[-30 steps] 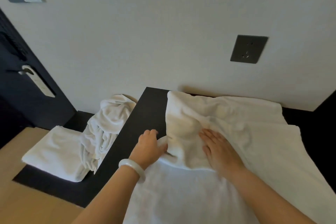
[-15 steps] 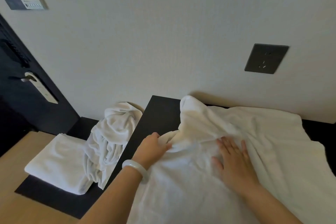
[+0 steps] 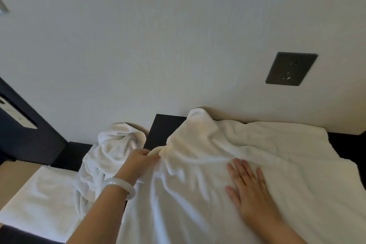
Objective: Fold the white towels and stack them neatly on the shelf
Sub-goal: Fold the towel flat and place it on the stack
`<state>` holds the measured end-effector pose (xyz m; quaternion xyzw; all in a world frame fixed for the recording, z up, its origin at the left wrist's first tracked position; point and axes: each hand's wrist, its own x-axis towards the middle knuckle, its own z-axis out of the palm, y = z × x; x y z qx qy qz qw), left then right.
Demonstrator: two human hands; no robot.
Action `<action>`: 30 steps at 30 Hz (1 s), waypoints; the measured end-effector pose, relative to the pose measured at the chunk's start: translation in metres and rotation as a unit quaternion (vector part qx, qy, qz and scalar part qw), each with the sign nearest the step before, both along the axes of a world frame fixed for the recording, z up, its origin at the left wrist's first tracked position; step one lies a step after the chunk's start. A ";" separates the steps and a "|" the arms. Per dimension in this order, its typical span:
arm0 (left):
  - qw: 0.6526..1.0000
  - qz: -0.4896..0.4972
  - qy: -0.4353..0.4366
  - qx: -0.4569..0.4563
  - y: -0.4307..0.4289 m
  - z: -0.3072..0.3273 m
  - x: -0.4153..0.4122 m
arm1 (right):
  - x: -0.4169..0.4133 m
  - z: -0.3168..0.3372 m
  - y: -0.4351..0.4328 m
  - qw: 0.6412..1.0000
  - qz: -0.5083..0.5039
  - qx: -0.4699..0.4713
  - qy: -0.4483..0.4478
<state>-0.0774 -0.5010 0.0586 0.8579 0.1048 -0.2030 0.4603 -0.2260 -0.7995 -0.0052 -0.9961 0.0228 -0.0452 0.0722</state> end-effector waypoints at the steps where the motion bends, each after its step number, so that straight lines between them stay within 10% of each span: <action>1: 1.000 -0.026 0.007 -0.006 -0.003 0.004 0.007 | 0.001 0.000 0.001 1.000 -0.002 -0.006 0.000; 6: 0.993 0.065 0.004 -0.097 0.005 -0.001 0.028 | 0.006 -0.001 -0.008 0.999 -0.051 -0.013 0.000; 11: 0.976 0.140 -0.164 0.008 -0.011 -0.012 0.011 | 0.005 -0.001 -0.009 0.997 -0.064 -0.036 0.009; 16: 0.861 -0.046 -0.454 0.223 -0.031 -0.020 -0.037 | 0.007 -0.001 -0.004 0.997 -0.067 -0.039 0.009; 30: 0.878 -0.210 -0.297 0.312 -0.010 -0.063 -0.069 | -0.009 0.007 -0.034 0.995 -0.085 -0.035 0.034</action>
